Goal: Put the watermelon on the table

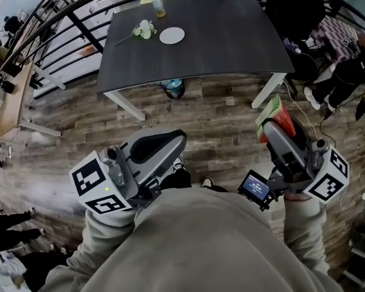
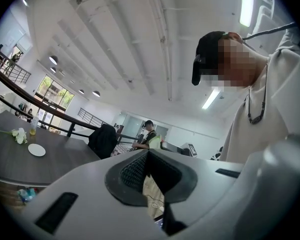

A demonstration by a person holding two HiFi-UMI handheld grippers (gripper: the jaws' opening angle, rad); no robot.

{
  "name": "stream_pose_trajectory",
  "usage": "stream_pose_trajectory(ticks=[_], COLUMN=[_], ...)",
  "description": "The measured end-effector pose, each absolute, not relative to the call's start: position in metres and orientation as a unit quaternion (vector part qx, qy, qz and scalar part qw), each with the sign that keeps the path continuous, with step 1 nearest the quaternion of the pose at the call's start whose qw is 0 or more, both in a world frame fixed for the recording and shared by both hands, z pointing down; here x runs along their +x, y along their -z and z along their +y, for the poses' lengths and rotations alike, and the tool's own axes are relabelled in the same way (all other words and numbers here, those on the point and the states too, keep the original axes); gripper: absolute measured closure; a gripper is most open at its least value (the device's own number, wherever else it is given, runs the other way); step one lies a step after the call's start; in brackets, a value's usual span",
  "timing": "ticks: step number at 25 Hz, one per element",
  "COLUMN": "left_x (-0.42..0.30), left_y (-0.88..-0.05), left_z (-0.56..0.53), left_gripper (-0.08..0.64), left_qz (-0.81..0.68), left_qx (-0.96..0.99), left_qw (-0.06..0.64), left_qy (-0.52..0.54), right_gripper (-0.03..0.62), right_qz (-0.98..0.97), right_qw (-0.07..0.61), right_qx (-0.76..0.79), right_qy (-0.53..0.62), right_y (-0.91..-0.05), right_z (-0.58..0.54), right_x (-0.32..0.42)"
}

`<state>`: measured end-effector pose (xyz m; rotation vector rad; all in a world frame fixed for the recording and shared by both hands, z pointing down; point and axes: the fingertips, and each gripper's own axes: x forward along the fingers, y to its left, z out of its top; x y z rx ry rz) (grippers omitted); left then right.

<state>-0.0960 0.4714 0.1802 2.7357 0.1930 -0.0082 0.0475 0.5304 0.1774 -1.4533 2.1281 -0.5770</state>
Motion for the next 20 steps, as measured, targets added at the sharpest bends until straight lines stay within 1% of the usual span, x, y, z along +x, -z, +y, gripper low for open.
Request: stream_pose_trajectory(ticks=[10,16,20], left_x=[-0.082,-0.066,-0.054], left_y=[-0.189,-0.188,-0.192], left_z=[0.428,0.393,0.369], left_gripper=[0.557,0.557,0.557], left_qz=[0.08,0.106,0.123], left_qx=[0.976,0.974,0.976], left_qw=[0.201,0.198,0.181], left_qy=[0.008,0.016,0.007], right_gripper=[0.397,0.397,0.397], right_qz=[0.772,0.765,0.752], right_qw=[0.239,0.221,0.217], right_qx=[-0.552,-0.574,-0.594], right_qy=[0.204,0.192,0.185], right_y=[-0.177,-0.176,-0.17], right_z=[0.502,0.473,0.453], right_x=[0.06,0.067,0.078])
